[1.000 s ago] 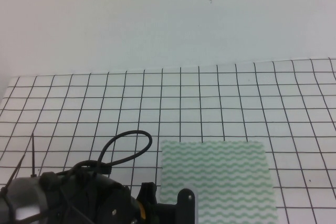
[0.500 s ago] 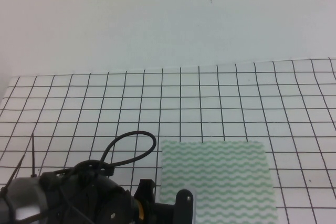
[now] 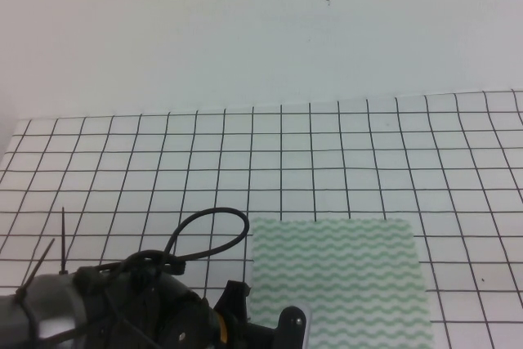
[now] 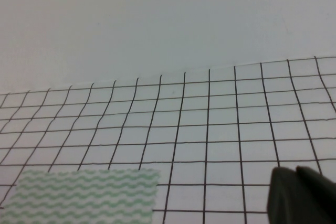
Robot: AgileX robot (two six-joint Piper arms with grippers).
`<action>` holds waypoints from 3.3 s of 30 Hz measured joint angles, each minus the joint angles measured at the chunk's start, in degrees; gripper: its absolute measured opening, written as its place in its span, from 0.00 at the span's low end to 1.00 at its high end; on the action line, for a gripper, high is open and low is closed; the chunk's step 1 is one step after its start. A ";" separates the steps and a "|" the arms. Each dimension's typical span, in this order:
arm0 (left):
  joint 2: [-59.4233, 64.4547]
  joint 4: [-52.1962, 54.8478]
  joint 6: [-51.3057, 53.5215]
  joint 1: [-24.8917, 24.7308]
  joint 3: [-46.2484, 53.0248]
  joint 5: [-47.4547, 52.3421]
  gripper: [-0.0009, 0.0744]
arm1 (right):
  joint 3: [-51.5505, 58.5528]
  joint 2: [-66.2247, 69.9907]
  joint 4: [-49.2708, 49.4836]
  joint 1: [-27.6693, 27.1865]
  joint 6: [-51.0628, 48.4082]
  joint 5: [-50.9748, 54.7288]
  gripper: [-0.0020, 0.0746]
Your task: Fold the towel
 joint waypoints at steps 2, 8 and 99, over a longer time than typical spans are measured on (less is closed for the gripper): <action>0.39 0.43 0.00 0.00 -0.04 -0.22 0.33 | 0.00 0.00 0.26 0.00 0.00 0.00 0.02; 0.27 0.68 -0.74 0.00 -0.13 -0.34 0.19 | 0.00 0.00 0.38 0.00 0.00 0.00 0.02; 7.03 -7.77 15.12 3.41 -12.25 13.99 0.43 | 0.00 0.00 0.47 0.00 -0.17 1.43 0.02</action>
